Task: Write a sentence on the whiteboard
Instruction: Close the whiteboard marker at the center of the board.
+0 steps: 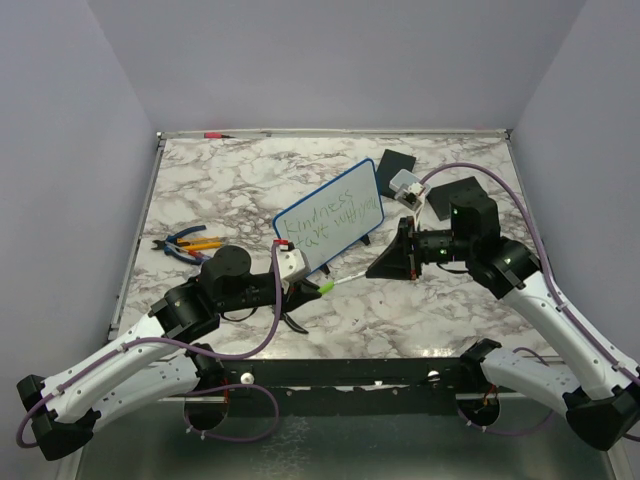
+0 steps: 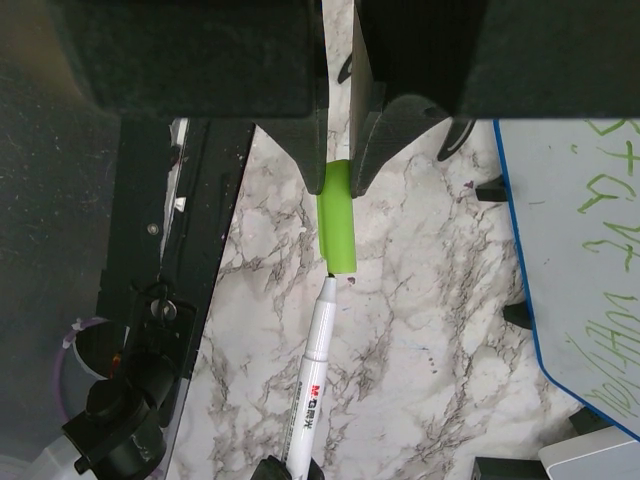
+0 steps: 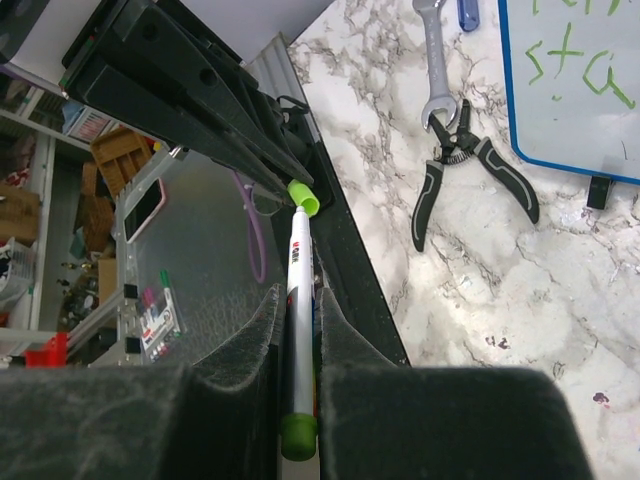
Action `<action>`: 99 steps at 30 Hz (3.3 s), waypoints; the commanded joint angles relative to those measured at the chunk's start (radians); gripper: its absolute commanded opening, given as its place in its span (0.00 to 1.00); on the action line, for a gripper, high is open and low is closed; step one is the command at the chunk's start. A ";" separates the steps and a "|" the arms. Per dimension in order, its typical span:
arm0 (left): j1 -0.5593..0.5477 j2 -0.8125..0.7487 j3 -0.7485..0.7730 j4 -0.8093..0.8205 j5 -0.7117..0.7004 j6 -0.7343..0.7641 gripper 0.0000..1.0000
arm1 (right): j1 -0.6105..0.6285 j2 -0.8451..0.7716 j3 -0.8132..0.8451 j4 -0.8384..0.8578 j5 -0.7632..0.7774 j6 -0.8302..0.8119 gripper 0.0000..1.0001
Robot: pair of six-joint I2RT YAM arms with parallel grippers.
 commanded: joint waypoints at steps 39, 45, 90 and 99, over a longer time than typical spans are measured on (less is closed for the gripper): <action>0.005 -0.019 -0.006 0.000 0.053 0.021 0.00 | -0.005 -0.002 0.033 -0.052 -0.015 -0.027 0.01; 0.004 -0.019 -0.004 0.000 0.058 0.020 0.00 | -0.005 0.009 0.024 -0.020 -0.050 -0.020 0.01; 0.004 -0.030 -0.006 0.000 0.071 0.018 0.00 | -0.006 0.000 0.022 -0.023 0.023 -0.029 0.01; 0.004 -0.027 -0.006 0.000 0.070 0.017 0.00 | -0.005 -0.011 0.022 -0.013 -0.022 -0.020 0.01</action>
